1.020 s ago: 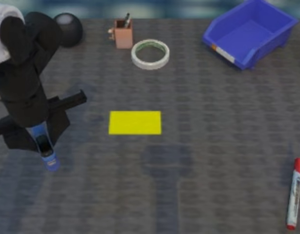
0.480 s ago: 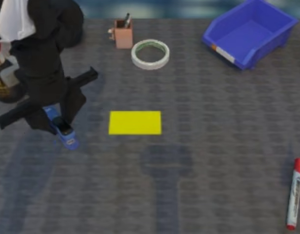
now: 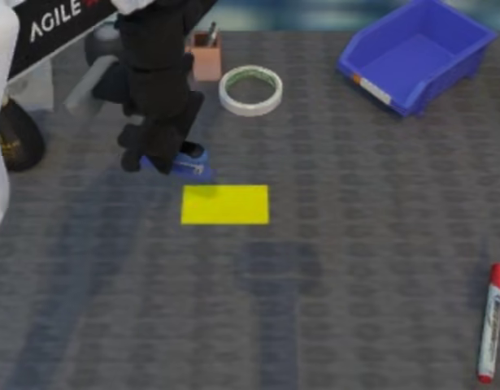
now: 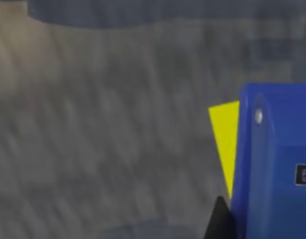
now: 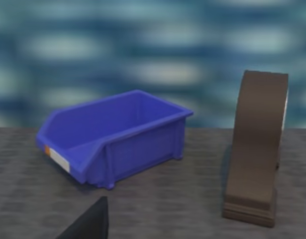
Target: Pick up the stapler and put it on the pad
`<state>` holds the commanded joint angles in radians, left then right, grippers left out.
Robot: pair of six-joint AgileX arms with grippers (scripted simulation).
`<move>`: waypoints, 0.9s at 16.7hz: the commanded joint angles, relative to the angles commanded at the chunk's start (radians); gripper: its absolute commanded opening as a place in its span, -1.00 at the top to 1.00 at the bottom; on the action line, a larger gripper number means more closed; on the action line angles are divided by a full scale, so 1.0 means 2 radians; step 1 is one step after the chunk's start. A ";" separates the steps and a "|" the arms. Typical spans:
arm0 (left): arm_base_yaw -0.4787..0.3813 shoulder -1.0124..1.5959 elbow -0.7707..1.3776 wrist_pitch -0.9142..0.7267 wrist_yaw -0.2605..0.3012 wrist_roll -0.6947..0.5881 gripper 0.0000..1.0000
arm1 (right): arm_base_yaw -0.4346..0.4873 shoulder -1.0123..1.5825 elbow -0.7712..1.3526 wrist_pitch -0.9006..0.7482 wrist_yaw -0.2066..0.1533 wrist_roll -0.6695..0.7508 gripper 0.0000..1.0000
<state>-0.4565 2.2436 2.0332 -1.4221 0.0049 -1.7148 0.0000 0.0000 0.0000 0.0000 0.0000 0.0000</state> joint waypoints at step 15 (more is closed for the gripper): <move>-0.024 0.096 0.146 -0.025 0.001 -0.179 1.00 | 0.000 0.000 0.000 0.000 0.000 0.000 -1.00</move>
<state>-0.5053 2.4361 2.3242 -1.4712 0.0069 -2.0736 0.0000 0.0000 0.0000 0.0000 0.0000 0.0000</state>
